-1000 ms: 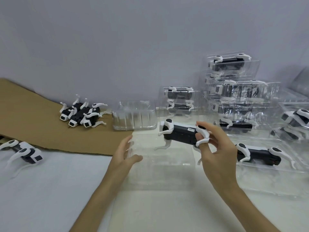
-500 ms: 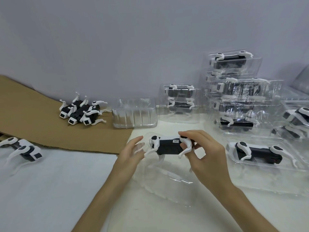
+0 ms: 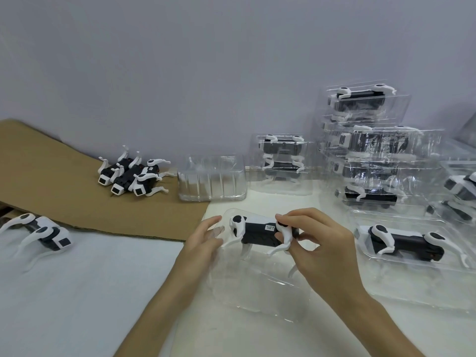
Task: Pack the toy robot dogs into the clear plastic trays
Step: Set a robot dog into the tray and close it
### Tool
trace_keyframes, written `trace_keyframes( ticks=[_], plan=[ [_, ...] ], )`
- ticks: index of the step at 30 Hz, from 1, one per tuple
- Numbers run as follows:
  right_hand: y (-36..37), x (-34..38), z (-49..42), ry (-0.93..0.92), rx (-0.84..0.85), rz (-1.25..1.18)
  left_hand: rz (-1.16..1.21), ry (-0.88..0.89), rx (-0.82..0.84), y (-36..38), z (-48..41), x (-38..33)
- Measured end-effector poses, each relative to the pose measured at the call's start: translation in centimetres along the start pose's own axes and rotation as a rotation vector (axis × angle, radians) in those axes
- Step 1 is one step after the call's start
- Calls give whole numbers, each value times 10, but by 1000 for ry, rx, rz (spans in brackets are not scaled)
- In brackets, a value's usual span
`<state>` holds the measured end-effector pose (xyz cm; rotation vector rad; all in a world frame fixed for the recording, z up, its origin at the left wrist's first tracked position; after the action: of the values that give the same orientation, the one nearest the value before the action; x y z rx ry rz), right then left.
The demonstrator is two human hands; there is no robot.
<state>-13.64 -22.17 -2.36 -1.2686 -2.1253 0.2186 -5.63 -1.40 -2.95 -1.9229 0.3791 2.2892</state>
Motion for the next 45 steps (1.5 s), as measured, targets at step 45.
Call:
trace_keyframes(
  ticks=[45],
  plan=[
    [5,-12,4,735,646,-72,-295,-74,-103,-26,-9,-4]
  ],
)
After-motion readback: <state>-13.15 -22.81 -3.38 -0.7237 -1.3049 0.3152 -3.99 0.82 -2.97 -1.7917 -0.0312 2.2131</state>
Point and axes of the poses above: each hand's wrist, its own z-axis away from the middle knuckle, its own y-axis out of the palm, x = y × z, the point moved 1 cm from there along -z, towards the middle knuckle, and after that the axes turned 12 degrees about z, right-handed, at the moved point
